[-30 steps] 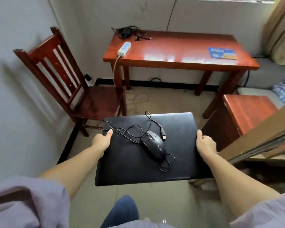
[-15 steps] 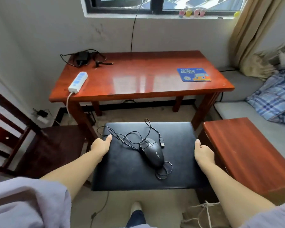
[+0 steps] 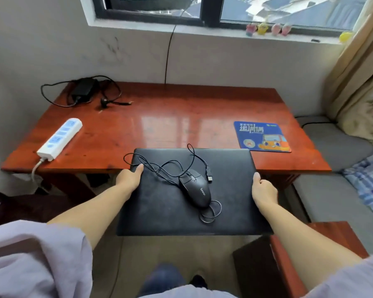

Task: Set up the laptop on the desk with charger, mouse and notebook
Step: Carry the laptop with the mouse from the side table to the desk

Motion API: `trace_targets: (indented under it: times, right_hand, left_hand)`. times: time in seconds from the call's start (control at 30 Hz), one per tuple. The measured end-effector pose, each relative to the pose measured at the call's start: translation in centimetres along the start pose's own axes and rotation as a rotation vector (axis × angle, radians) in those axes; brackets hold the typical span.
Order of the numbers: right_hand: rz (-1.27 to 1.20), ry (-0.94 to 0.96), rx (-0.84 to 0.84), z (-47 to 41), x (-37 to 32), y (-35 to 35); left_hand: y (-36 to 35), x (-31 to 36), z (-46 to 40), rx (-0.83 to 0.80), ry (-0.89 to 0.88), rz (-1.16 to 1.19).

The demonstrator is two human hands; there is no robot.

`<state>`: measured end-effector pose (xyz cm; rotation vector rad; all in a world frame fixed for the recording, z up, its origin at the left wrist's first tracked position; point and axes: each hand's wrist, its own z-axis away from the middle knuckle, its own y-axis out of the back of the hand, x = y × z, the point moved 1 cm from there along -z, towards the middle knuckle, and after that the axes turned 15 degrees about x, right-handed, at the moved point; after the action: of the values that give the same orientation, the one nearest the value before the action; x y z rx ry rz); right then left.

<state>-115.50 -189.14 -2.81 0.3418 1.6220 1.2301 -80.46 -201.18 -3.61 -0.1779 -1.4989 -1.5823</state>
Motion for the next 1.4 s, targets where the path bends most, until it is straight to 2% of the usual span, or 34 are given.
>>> trace_targets:
  times: [0.27, 0.67, 0.83, 1.1, 1.4]
  right_hand:
    - [0.004, 0.073, -0.088, -11.9, -9.4, -6.7]
    - [0.022, -0.009, -0.055, -24.0, -18.6, -16.5]
    - [0.087, -0.016, -0.076, -27.1, -19.6, -18.1]
    - [0.27, 0.119, -0.114, -29.1, -20.9, -19.0]
    - [0.332, 0.23, -0.105, -30.8, -23.4, -20.0]
  left_hand:
    - [-4.7, 6.9, -9.5, 0.06, 0.106, -0.01]
    - [-11.4, 18.4, -25.7, -0.007, 0.029, -0.19]
    - [-13.8, 20.5, -28.0, -0.024, 0.003, -0.26]
    - [-15.0, 21.4, -29.3, 0.05, 0.023, -0.279]
    - [-15.3, 22.4, -31.4, 0.074, 0.013, -0.333]
